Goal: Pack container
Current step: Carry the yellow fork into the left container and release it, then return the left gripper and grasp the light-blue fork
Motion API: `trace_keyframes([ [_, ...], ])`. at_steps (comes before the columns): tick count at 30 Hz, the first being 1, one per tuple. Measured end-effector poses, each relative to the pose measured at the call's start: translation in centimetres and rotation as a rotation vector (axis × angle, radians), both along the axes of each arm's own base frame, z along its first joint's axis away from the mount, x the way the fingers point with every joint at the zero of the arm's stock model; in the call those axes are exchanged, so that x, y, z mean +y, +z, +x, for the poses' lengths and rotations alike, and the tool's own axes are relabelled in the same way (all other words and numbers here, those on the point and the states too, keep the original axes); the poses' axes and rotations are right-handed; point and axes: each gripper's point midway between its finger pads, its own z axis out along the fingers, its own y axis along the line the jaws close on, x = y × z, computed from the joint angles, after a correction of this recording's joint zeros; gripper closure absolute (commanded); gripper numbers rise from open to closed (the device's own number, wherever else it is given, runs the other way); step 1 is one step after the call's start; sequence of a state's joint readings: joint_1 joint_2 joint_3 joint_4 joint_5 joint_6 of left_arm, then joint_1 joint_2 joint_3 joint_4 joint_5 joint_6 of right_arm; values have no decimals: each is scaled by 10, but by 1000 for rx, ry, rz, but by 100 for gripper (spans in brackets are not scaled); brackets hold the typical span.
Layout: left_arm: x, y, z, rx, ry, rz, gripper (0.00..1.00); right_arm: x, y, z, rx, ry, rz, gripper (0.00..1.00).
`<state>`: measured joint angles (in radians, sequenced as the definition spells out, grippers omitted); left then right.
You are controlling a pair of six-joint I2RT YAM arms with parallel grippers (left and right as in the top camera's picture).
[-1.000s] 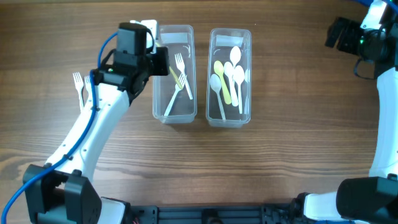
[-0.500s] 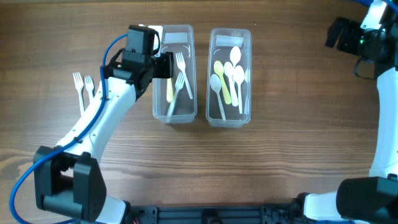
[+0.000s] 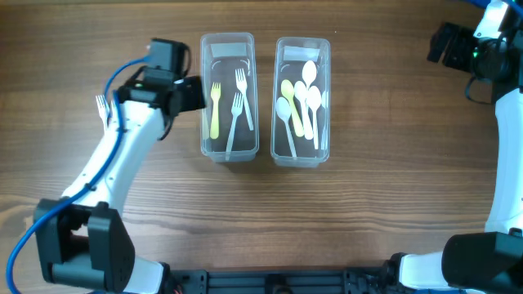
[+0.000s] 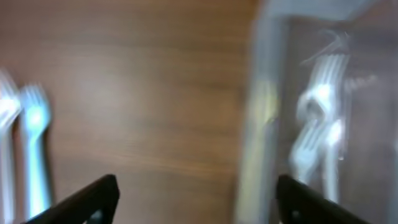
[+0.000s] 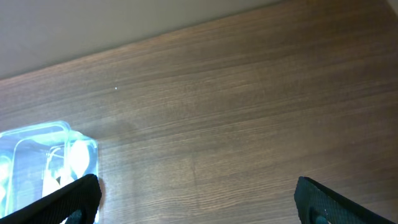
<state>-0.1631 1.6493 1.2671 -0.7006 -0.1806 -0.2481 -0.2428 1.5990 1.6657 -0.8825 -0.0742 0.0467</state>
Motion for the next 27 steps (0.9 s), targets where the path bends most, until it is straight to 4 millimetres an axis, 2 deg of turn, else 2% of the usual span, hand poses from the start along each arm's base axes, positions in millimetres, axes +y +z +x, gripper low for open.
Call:
trace_keyframes([
  [6,71,-10,-25,96,248,11,14,0,0,0,0,0,0,0],
  [10,106,-12,-33,104,346,17,5,0,0,0,0,0,0,0],
  [14,132,-17,-41,111,421,17,3,0,0,0,0,0,0,0],
  [21,161,-31,-41,106,478,12,4,0,0,0,0,0,0,0],
  [27,157,-63,-26,141,402,-19,6,0,0,0,0,0,0,0],
])
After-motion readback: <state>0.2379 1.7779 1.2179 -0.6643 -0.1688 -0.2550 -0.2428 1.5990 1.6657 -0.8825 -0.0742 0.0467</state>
